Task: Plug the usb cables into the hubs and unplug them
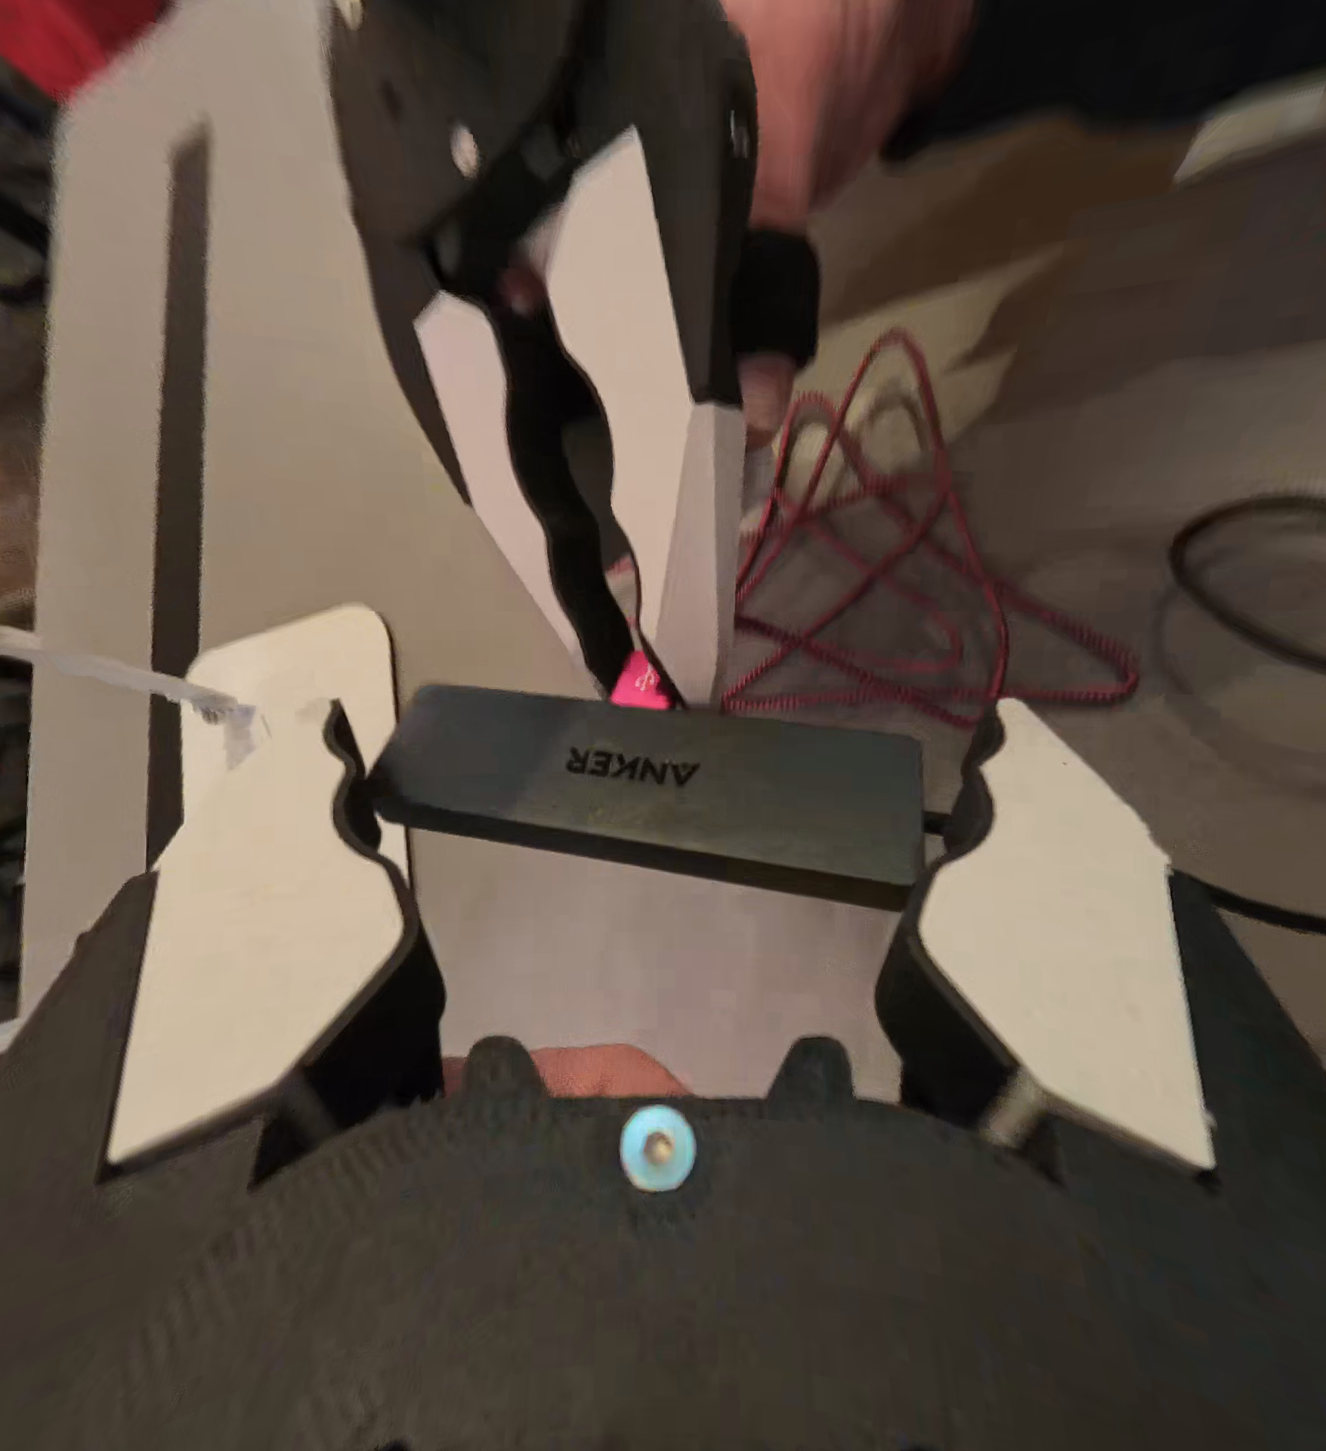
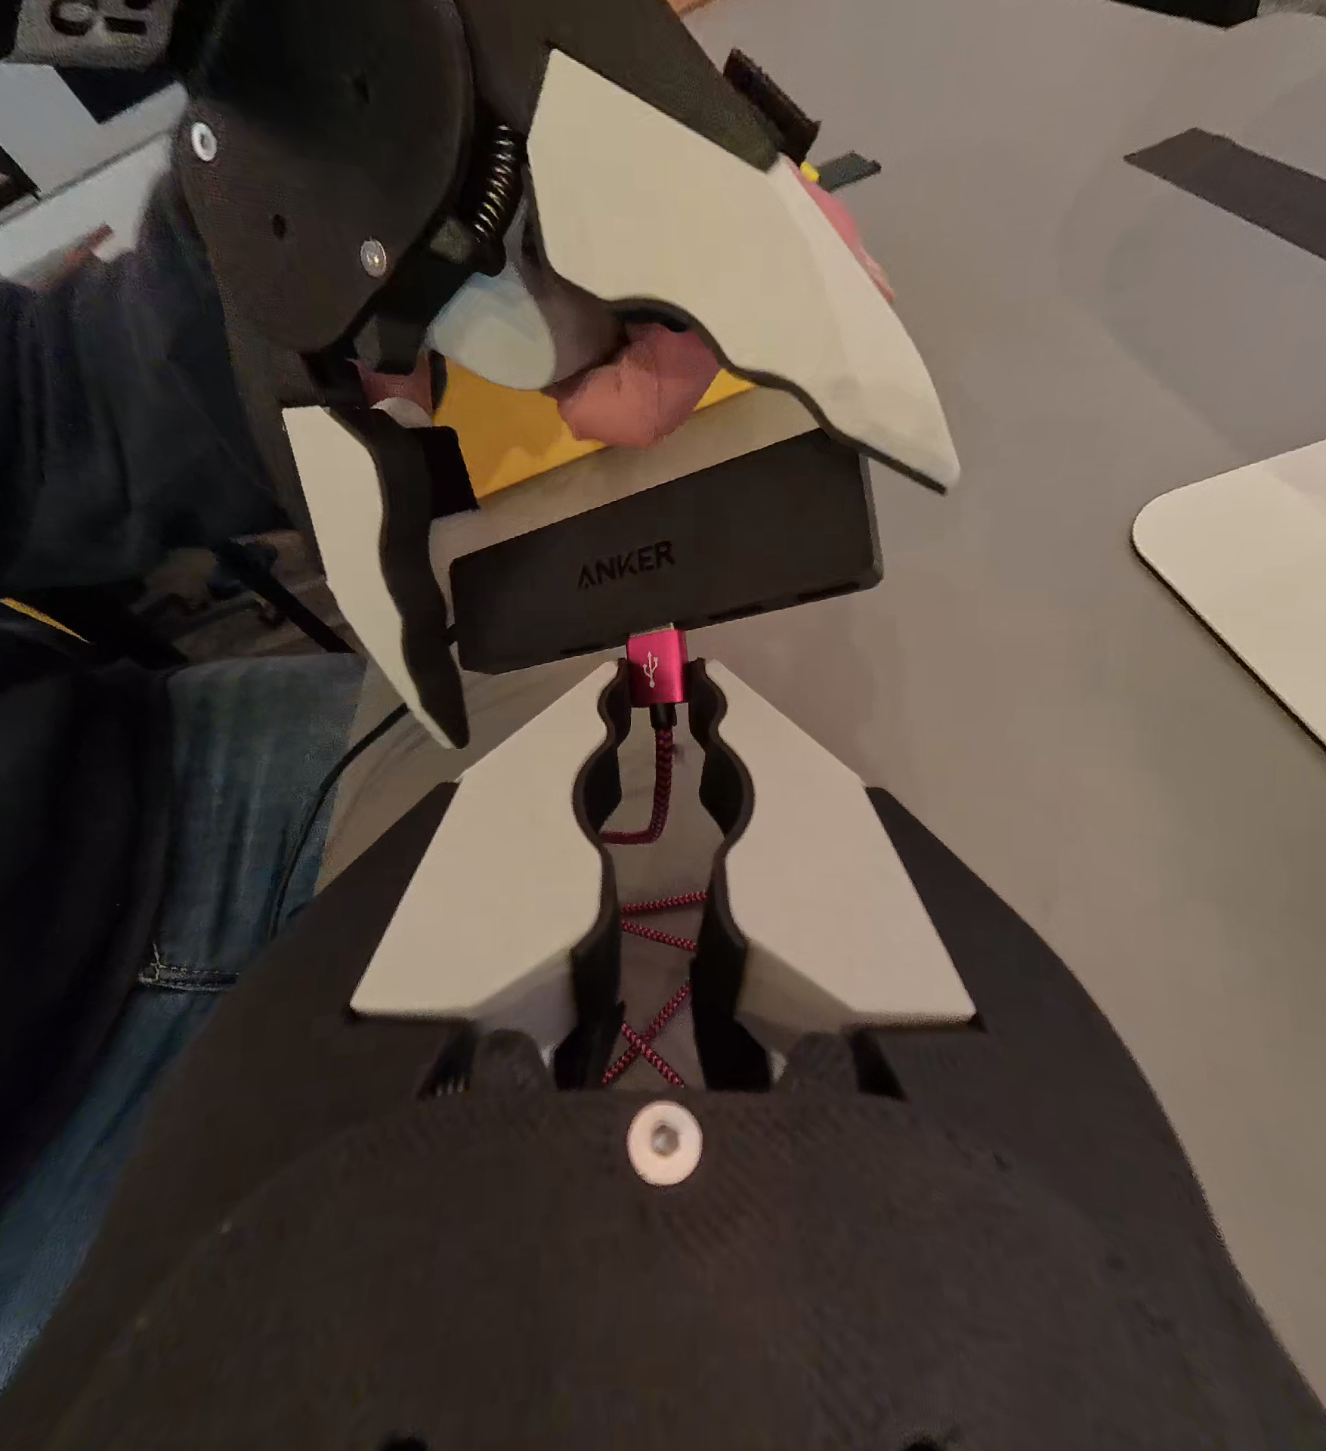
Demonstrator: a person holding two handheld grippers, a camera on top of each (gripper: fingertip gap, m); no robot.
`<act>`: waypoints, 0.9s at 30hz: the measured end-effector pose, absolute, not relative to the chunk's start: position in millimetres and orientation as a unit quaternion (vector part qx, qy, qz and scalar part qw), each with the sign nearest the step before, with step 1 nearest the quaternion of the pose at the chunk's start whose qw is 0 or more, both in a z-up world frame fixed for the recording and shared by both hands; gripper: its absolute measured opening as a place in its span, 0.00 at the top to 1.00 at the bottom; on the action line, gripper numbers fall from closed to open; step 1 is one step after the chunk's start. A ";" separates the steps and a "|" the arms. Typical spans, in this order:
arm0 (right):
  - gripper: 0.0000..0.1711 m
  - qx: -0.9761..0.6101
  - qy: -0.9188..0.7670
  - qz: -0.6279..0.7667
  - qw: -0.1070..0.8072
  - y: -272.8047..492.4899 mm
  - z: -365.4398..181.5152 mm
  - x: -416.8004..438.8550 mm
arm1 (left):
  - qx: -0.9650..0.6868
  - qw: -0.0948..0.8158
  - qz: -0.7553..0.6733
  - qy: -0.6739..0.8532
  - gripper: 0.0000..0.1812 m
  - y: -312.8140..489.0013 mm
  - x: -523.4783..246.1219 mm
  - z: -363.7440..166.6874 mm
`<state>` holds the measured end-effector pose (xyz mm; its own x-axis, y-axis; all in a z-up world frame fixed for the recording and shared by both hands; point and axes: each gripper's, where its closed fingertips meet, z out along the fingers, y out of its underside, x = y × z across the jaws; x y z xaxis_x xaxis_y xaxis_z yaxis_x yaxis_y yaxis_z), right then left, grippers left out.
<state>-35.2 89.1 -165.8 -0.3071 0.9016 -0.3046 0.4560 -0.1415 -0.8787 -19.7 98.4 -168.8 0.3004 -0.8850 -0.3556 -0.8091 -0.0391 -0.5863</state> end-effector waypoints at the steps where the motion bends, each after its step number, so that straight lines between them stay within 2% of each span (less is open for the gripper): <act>1: 0.93 -0.553 -0.622 0.513 0.212 89.5 -167.5 -35.6 | -0.729 0.334 -0.035 0.597 0.23 98.8 -24.3 -176.1; 5: 0.93 -0.565 -0.621 0.502 0.206 89.7 -170.4 -38.2 | -0.747 0.256 0.001 0.613 0.25 99.9 -36.3 -193.9; 13: 0.93 -0.571 -0.623 0.490 0.216 94.7 -172.6 -37.1 | -0.749 0.262 -0.030 0.608 0.27 104.4 -33.1 -197.9; 22: 0.86 -0.504 -0.622 0.482 0.355 99.2 -154.5 -36.6 | -0.757 0.299 -0.191 0.549 0.28 106.0 -21.5 -167.2; 23: 0.85 -0.506 -0.612 0.489 0.361 101.2 -153.4 -36.8 | -0.755 0.306 -0.205 0.542 0.31 106.2 -20.6 -163.4; 24: 0.78 -0.514 -0.599 0.491 0.368 106.2 -154.5 -37.4 | -0.749 0.318 -0.220 0.538 0.51 106.0 -19.9 -157.9; 25: 0.80 -0.526 -0.587 0.488 0.375 112.9 -158.8 -37.5 | -0.731 0.347 -0.250 0.531 0.72 106.2 -17.2 -145.1; 26: 0.91 -0.523 -0.573 0.508 0.374 113.5 -158.4 -36.9 | -0.724 0.384 -0.276 0.502 0.94 112.5 -16.9 -132.4; 27: 1.00 -0.505 -0.546 0.556 0.371 109.6 -150.5 -35.9 | -0.728 0.389 -0.293 0.483 0.85 114.8 -19.1 -130.9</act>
